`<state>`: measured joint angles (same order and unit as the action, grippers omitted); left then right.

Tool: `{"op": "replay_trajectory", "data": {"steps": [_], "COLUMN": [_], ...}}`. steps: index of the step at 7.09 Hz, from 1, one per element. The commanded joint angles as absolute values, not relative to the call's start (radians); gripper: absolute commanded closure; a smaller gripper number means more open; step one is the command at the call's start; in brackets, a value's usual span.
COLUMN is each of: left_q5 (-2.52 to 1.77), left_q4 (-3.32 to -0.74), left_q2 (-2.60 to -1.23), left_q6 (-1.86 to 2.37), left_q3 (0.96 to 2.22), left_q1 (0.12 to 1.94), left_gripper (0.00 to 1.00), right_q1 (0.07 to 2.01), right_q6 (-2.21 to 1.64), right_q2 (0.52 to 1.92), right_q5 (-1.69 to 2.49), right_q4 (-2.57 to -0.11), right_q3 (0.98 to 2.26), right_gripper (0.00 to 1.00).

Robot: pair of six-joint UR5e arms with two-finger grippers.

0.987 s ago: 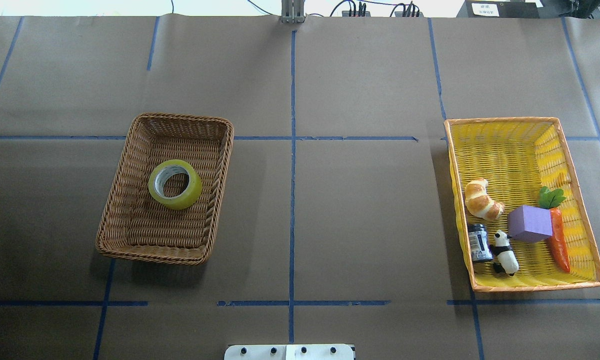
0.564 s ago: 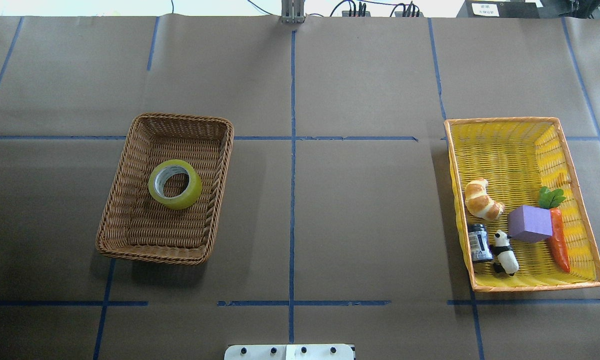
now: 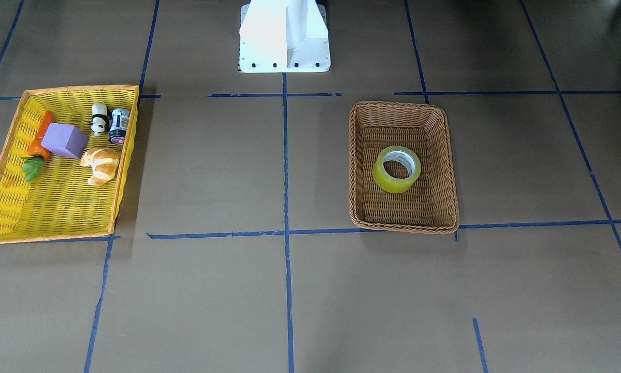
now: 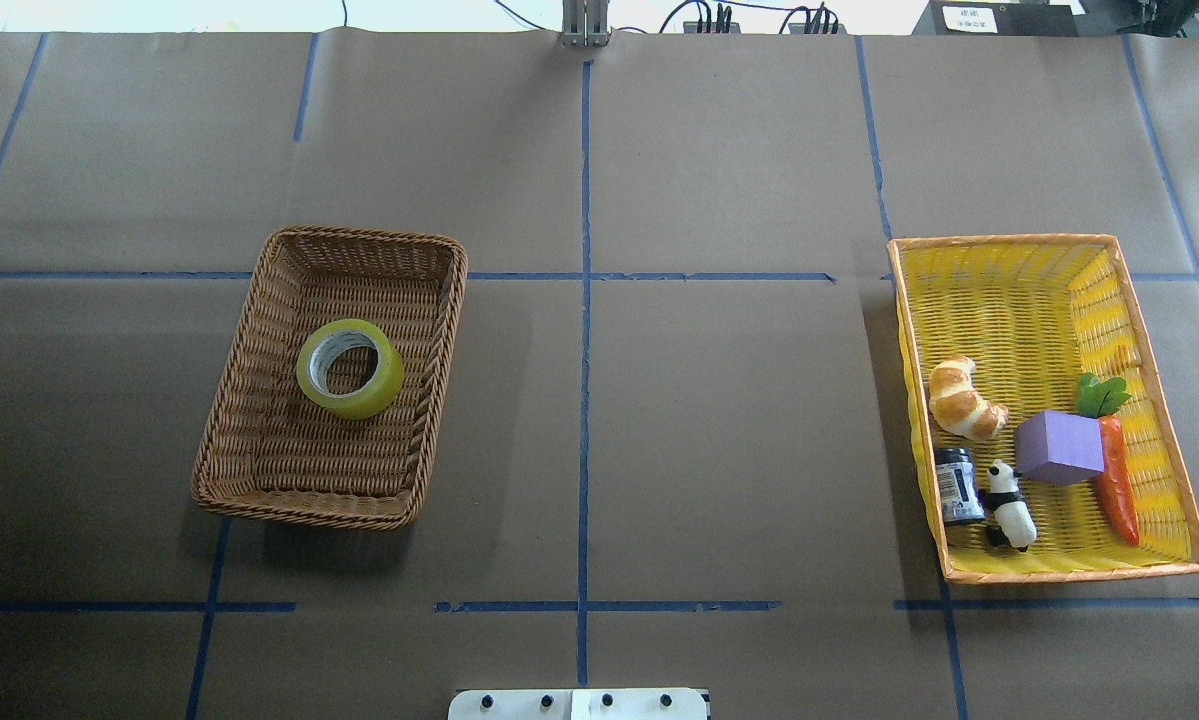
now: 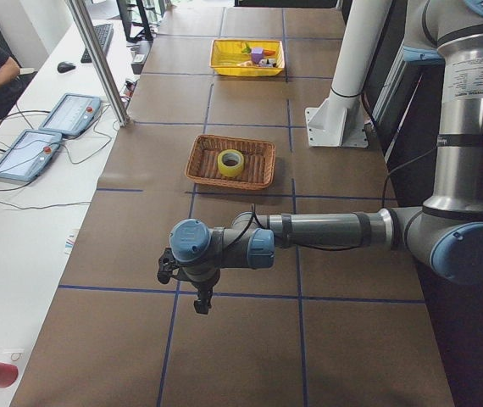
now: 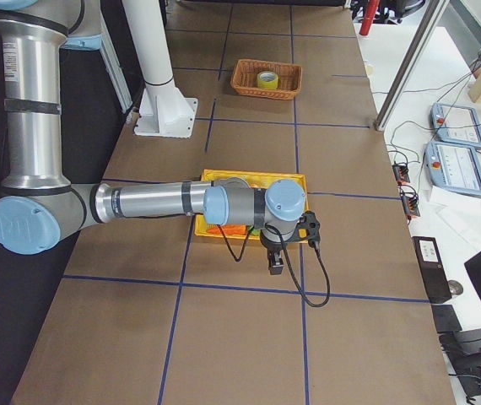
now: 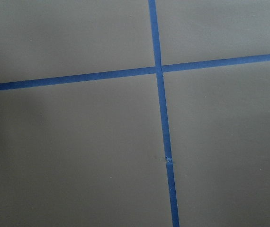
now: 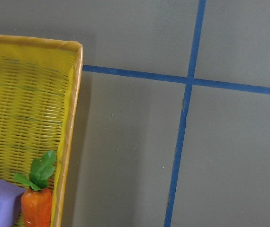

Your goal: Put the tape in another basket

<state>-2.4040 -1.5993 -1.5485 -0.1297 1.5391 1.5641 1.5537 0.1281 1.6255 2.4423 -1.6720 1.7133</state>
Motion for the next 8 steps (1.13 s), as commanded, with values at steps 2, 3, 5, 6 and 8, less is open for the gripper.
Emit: {"op": "replay_trajectory", "data": {"steps": [2, 3, 5, 6, 8], "left_q5": [-2.401, -2.402, -2.404, -2.404, -2.405], "left_q4": [-1.600, -1.601, -1.601, -1.600, -1.600], "left_q2": [-1.548, -1.548, -1.548, -1.548, -1.548], "left_q6": [-0.129, -0.129, -0.129, -0.129, -0.129], "left_q3": [1.542, 1.543, 1.543, 1.542, 1.542], "left_q1": [1.565, 1.565, 1.565, 1.565, 1.565], "left_gripper": [0.00, 0.00, 0.00, 0.00, 0.00], "right_q1": [1.581, 1.610, 1.632, 1.632, 1.632], "right_q6": [0.123, 0.121, 0.066, 0.058, 0.057], "right_q2": [1.644, 1.644, 1.640, 1.647, 1.651], "right_q5": [2.439, 2.431, 2.378, 2.366, 2.370], "right_q4": [-1.671, -1.671, -1.657, -1.610, -1.597], "right_q3": [1.688, 1.686, 1.689, 1.681, 1.663], "right_gripper": [0.00, 0.00, 0.00, 0.00, 0.00]}}
